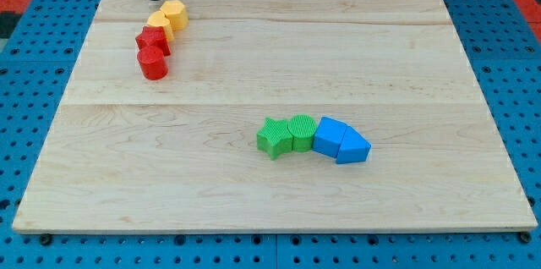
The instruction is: Slide the yellow heart towards the right
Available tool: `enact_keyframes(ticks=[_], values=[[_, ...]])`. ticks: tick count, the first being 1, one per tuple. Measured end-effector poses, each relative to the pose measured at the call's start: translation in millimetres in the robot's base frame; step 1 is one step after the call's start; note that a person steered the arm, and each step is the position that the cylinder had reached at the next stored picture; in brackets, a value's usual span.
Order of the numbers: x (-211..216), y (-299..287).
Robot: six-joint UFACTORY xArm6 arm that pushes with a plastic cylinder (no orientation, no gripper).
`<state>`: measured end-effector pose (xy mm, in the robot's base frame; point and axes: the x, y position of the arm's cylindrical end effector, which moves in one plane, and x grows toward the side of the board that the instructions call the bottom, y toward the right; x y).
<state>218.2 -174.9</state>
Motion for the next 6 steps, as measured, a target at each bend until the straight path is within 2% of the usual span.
enact_keyframes(ticks=[2, 3, 4, 6], values=[[41, 69], [34, 87], [27, 59], [26, -51]])
